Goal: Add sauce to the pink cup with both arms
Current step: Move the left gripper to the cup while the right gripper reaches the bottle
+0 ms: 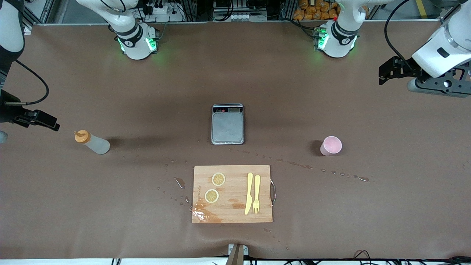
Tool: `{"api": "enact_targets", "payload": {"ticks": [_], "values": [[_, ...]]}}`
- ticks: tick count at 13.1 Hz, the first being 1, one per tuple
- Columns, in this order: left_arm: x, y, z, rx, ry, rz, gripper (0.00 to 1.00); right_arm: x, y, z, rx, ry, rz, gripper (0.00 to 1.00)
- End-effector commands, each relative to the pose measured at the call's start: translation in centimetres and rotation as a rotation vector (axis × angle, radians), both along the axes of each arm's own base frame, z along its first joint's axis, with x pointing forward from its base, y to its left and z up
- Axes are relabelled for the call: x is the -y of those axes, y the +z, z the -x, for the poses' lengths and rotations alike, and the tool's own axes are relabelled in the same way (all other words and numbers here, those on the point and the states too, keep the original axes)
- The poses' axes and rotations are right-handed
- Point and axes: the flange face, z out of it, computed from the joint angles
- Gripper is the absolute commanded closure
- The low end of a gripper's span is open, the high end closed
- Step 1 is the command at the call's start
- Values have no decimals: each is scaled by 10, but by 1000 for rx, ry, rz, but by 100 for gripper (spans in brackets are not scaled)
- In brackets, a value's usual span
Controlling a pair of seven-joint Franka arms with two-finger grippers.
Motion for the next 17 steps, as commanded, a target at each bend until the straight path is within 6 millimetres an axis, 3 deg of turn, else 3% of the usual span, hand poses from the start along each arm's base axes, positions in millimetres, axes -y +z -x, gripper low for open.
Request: {"api": "enact_targets", "payload": {"ticks": [1,3,5,7,10,12,14,17], "values": [[-10,-3,-2,-13,18,-10,0,5,-1,3,-4,-15,12,0],[-5,-24,-6,-24,10,-10,0,13,-2,5,-11,-55,3,0],[2,-60,-12,-20,9,23,0,17,-7,7,-39,-136,-9,0],[26,-102,-10,-17,25,47,0,27,-17,10,-64,-190,-71,0],[46,-158,-5,-4,18,45,0,55,-34,2,-87,-431,-101,0],[46,-194,-12,-12,26,51,0,66,-41,4,-109,-487,-99,0],[49,-237,-22,-21,23,57,0,91,-53,9,-152,-533,-101,0],[62,-276,-23,-39,3,61,0,129,-69,13,-177,-679,-143,0]]}}
